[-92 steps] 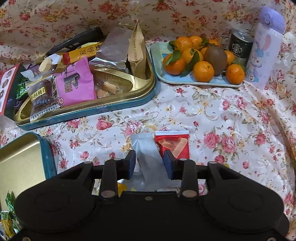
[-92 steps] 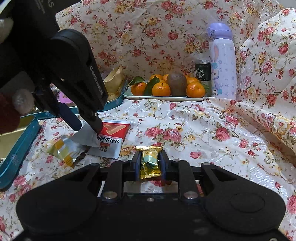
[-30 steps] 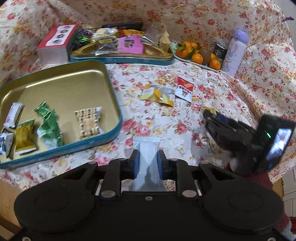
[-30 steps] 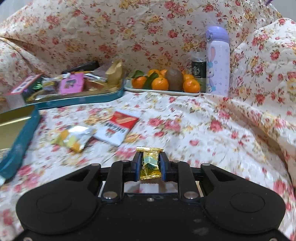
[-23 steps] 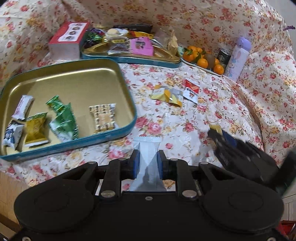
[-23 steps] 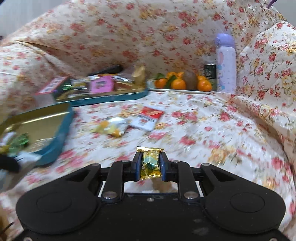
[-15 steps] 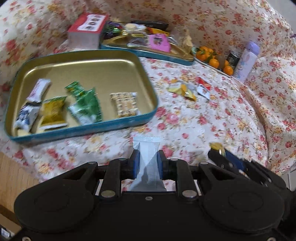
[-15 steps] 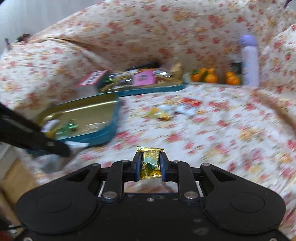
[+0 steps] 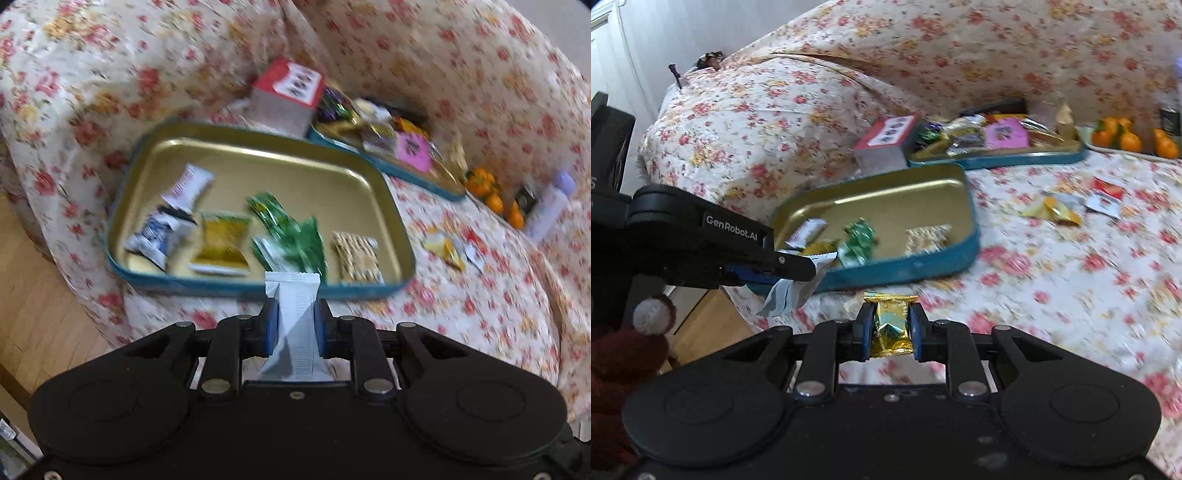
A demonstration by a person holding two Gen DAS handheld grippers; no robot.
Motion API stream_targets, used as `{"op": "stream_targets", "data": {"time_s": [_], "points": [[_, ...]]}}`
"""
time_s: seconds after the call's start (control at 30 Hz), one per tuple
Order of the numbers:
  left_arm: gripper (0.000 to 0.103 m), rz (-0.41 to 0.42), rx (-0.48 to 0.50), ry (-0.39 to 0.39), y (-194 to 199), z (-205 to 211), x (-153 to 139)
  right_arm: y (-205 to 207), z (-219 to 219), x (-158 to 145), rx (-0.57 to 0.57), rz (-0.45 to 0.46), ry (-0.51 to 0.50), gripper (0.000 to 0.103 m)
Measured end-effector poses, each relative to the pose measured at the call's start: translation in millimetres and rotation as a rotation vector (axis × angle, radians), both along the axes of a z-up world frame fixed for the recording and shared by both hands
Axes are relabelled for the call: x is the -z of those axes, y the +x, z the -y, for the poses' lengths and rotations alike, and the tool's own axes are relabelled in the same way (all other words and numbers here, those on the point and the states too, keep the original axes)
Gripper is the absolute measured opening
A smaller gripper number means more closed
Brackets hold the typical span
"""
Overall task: Organize snacks
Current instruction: 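Carry the white packet and gold-foil candy over the tin tray with both tools, then open both tools to drop the snacks into the tin tray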
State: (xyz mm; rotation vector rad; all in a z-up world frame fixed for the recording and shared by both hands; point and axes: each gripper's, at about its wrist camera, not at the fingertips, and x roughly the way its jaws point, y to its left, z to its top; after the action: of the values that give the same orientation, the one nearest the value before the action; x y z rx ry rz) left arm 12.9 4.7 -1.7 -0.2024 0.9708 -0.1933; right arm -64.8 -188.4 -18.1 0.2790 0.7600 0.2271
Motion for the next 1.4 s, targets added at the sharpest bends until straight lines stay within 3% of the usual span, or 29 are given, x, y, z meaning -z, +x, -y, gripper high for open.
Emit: {"op": "stream_targets", "data": {"time_s": [0.47, 0.9, 1.07, 1.4], "points": [[0.028, 0.067, -0.086, -0.007, 65, -21, -6, 75, -17, -14, 0.009, 0.067, 0.004, 0.022], [0.028, 0.03, -0.092, 0.071, 139, -2, 22, 173, -33, 15, 0.036, 0.026, -0.1, 0.022], [0.028, 0.046, -0.086, 0.106, 148, 3, 28, 193, -33, 21, 0.041, 0.01, -0.104, 0.022], [0.029, 0.032, -0.094, 0.097, 145, -2, 25, 203, -32, 28, 0.05, -0.008, -0.104, 0.024]]}}
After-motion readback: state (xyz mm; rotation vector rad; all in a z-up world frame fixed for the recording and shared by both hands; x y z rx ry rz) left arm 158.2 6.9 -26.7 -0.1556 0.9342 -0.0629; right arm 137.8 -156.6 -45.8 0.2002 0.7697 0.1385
